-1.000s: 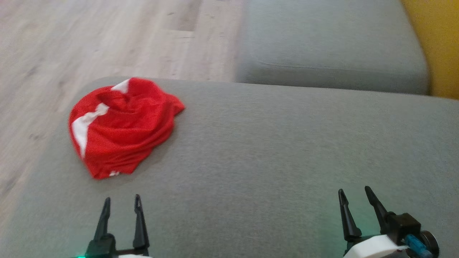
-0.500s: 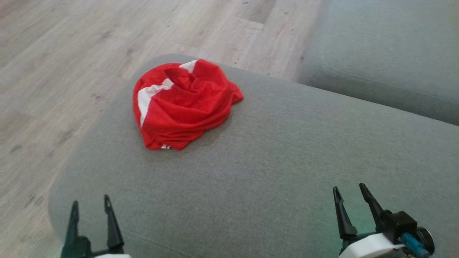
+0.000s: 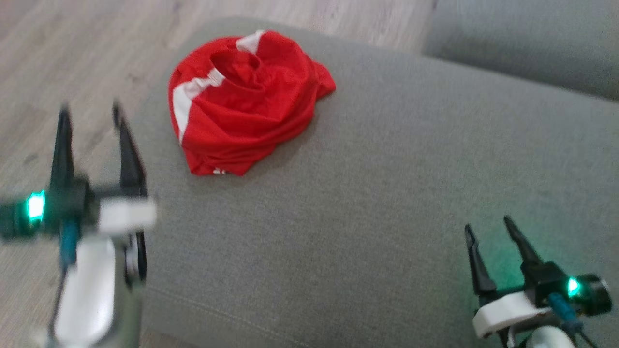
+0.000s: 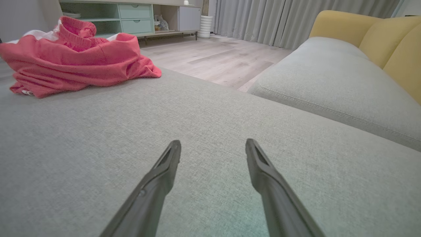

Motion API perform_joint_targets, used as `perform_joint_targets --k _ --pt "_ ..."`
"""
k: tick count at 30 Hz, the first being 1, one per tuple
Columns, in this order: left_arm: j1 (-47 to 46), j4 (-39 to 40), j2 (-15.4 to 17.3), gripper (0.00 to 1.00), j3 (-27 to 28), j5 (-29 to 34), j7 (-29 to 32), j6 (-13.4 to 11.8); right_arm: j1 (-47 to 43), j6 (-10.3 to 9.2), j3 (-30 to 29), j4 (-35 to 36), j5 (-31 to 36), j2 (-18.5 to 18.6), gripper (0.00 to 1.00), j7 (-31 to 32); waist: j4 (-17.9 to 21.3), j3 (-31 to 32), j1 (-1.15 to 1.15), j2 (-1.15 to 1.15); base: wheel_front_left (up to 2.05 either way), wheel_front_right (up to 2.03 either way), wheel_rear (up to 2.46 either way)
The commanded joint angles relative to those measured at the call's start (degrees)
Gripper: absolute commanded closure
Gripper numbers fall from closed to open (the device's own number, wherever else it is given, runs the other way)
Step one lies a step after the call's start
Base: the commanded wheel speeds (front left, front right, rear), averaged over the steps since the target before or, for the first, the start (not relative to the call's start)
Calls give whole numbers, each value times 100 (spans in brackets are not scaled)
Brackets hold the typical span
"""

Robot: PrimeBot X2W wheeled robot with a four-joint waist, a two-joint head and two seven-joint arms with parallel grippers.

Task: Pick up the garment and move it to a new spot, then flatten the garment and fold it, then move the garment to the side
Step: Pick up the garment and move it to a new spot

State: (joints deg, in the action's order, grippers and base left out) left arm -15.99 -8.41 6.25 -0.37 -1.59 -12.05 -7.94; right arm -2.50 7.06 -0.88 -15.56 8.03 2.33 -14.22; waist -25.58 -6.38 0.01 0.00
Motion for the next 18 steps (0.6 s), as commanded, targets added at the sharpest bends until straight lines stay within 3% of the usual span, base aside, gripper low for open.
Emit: perform_joint_targets --k 1,3,9,14,18 --pt "-781 -39 218 0 64 0 241 163 242 43 61 234 110 139 0 -78 101 -514 -1 0 0 0 0" --pt "-1488 -411 263 0 -79 -43 614 382 297 43 27 314 172 284 0 -78 152 -756 -1 0 0 0 0" --pt "-2959 -1753 180 0 -247 -228 1635 671 349 43 -76 528 187 678 0 -78 232 -1217 -1 0 0 0 0" --pt "-3912 -3237 86 0 -319 -366 2242 802 329 43 -193 712 84 983 0 -78 335 -1544 -1 0 0 0 0" --pt "-4267 -4223 126 0 -407 -283 2457 705 310 43 -206 781 20 1098 0 -78 432 -1701 -1 0 0 0 0"
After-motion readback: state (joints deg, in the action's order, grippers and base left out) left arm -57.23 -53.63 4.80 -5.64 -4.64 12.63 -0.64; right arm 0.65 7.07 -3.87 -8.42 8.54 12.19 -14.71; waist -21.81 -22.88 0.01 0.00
